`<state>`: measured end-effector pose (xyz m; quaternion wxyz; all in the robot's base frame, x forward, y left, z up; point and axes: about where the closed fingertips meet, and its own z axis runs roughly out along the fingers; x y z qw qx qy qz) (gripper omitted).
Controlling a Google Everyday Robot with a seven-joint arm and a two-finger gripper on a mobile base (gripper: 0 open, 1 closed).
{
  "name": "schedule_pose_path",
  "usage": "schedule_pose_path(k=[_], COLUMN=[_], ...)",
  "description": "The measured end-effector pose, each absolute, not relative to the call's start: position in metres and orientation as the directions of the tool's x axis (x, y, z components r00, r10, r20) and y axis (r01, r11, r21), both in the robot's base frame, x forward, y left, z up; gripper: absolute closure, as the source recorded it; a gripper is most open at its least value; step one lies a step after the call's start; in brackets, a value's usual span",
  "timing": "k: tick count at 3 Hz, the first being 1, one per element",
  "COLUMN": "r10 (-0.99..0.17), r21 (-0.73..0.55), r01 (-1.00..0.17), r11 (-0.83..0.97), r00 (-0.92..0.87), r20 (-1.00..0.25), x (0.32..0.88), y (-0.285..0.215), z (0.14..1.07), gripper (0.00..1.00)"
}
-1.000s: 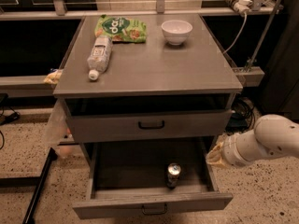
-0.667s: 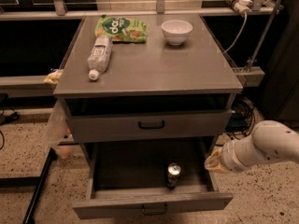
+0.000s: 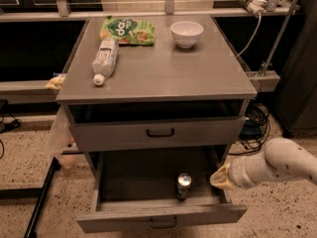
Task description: Pick redbull can from middle drawer and place on counter
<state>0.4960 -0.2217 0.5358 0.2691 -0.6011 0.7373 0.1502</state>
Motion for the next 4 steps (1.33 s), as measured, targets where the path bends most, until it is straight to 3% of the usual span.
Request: schedule_pose_path(k=[1,4], r10=[-0.778,-0.706], r21=[-0.092,-0.12], r01=[-0.969,-0.974], r11=[0.228,0.19], r00=[-0.125,-0.05], r20=[-0.616,-0.707], x=[0.499,0.521], y=[-0.214,-0.18], z=[0.525,0.487], gripper=[0.37,0.37])
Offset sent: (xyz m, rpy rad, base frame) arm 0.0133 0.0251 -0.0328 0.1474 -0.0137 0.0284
